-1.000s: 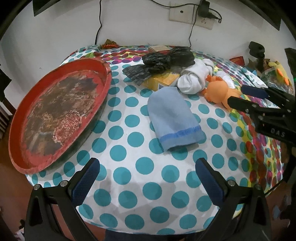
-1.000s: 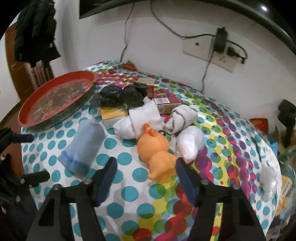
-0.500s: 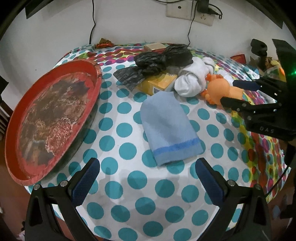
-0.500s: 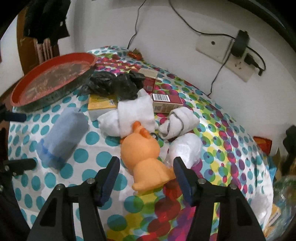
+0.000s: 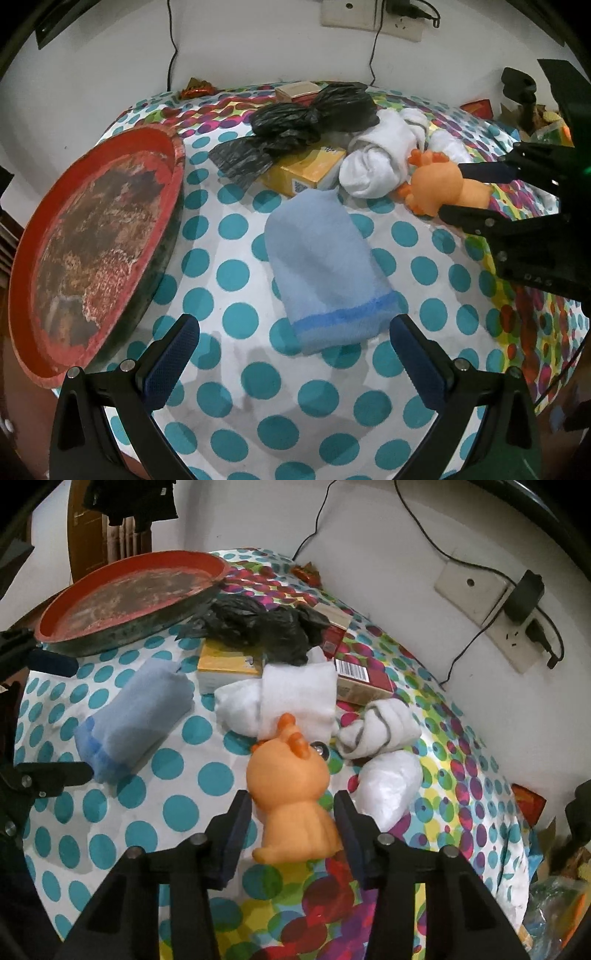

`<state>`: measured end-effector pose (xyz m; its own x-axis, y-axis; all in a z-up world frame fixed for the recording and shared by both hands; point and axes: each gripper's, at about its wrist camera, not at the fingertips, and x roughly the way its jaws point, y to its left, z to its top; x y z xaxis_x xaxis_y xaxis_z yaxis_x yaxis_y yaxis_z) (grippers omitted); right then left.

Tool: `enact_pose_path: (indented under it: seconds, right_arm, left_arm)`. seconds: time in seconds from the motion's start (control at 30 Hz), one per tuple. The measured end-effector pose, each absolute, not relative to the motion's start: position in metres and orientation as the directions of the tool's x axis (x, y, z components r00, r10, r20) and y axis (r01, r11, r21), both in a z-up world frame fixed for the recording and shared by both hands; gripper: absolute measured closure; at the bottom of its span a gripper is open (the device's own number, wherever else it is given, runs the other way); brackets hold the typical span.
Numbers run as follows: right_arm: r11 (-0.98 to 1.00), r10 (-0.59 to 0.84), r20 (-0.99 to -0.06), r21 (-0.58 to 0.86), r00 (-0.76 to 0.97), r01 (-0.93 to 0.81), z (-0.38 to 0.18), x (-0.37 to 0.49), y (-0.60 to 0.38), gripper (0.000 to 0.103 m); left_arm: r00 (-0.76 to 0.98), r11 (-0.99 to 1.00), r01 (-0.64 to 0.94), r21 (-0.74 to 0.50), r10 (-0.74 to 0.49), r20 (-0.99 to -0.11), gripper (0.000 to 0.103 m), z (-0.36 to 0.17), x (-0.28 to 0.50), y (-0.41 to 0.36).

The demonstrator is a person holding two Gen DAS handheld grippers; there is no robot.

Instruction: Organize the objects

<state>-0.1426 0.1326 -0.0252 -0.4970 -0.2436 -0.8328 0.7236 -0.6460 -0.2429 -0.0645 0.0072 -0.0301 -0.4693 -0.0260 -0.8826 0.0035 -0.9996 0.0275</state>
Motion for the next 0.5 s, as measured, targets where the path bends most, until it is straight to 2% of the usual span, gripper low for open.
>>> enact_pose_path:
  seconds: [0.17,0.33,0.4,0.5]
  right_arm:
    - [-0.601,-0.193,-0.841,-0.306,-0.505,0.739,-0.034,-0.142,0.121,0.056]
    - [-0.644,-0.189,-0.821,-0.311,-0.539,0.699,-0.036,-0.143,0.119,0.062]
    - [-0.687,-0.208,-0.803,-0.286,-0.558,0.668,-0.034,-0.14,0.125,0.062]
    - [-0.774,-0.292,-0.768,-0.161,-0.57,0.612,-0.028,-0.138,0.145,0.062]
  left_arm:
    - [-0.466,-1.0,-0.002,0.023,-0.02,-0.884,0.0,-0.031,-0.068,0.01]
    - [-0.459,-1.0,0.008,-0.007,0.003,-0.888,0.0,-0.033,-0.075,0.008]
    - [-0.46,-1.0,0.011,-0.02,0.013,-0.888,0.0,-0.033,-0.077,0.008]
    - [-0.474,-1.0,0.007,-0.028,0.022,-0.88,0.0,-0.032,-0.078,0.007]
